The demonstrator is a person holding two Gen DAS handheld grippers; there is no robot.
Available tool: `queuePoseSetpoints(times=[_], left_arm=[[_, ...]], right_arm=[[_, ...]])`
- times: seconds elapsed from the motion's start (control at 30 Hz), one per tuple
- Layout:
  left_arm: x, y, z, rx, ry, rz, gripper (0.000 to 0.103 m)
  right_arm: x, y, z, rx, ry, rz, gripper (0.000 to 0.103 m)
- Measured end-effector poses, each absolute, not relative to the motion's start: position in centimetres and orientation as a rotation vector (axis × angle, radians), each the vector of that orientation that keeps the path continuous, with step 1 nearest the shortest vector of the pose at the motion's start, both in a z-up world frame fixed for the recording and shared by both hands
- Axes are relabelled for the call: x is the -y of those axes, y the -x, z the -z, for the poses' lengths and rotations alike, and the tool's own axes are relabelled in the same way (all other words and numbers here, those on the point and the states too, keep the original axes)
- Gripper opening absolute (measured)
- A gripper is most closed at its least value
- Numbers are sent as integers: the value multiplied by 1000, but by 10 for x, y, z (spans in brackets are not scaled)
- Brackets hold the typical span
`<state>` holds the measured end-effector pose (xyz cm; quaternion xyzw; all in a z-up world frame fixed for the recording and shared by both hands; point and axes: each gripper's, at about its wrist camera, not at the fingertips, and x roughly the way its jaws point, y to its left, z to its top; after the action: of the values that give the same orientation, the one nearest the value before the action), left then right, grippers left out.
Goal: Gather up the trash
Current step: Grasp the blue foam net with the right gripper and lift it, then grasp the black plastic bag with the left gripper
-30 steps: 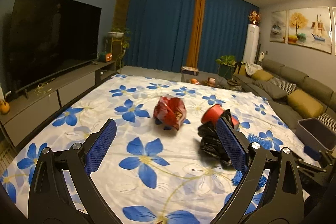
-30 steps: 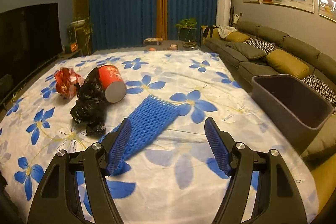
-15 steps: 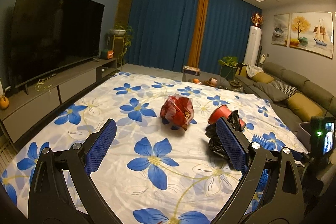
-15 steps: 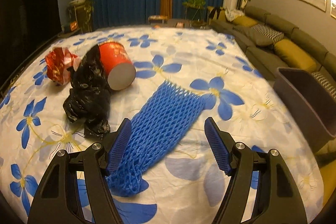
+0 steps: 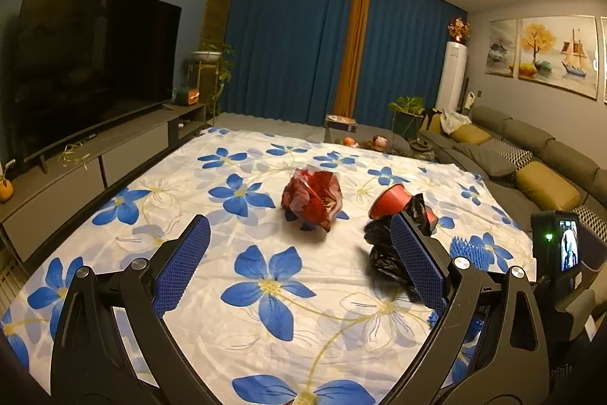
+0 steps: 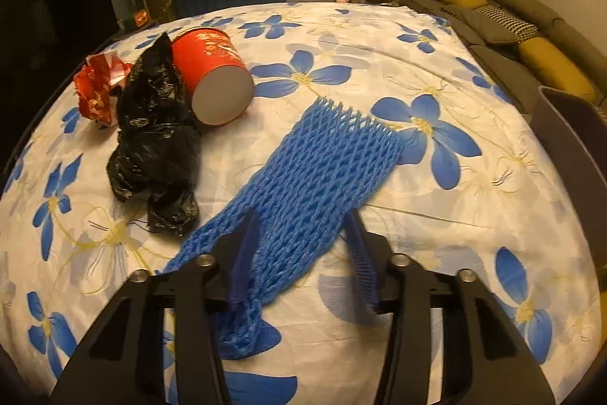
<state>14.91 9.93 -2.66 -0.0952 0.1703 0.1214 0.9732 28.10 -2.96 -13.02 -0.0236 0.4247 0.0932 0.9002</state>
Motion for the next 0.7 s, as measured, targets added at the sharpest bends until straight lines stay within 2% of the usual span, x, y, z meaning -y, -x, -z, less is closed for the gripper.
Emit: queuePoseSetpoints(times=[0.13,0.33,0.7], left_arm=[[-91,-155,26,-363,193,-203,94],[-68,-177,27,-404,186,-108,94],[-35,-245,54,-510,196,-26,92]], right_arm=[[25,-279,129,-878,48,-242,15],[32,-273,122,-831,2,-246,12],[83,-228,78,-612,-22,-172,12]])
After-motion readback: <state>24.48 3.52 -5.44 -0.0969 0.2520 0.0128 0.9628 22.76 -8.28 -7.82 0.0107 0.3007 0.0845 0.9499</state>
